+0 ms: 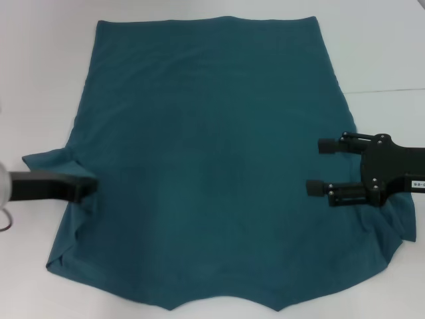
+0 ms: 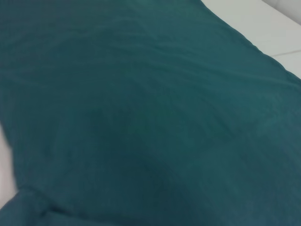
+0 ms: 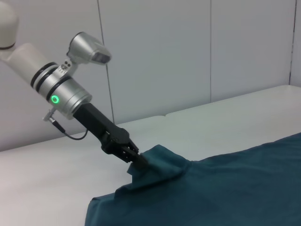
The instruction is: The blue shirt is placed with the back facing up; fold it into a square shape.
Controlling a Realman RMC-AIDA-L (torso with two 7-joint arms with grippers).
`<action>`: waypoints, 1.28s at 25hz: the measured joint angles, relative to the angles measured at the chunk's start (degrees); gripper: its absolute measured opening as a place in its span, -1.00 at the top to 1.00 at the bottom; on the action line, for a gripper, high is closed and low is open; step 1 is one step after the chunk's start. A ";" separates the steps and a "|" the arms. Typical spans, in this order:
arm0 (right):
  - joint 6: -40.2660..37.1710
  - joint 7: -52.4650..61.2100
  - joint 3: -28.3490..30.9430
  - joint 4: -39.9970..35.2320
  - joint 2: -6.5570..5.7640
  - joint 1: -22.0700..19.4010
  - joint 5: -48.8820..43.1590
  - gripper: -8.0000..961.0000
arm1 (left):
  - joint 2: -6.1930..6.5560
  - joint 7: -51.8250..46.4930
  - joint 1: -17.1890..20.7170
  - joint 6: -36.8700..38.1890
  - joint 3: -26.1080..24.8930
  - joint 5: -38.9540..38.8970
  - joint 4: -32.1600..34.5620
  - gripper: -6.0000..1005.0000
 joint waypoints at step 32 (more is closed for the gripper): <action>3.07 -1.25 -0.58 0.45 0.22 0.66 1.37 -0.92 | 0.36 -17.83 -3.22 -8.39 12.81 6.25 2.70 0.01</action>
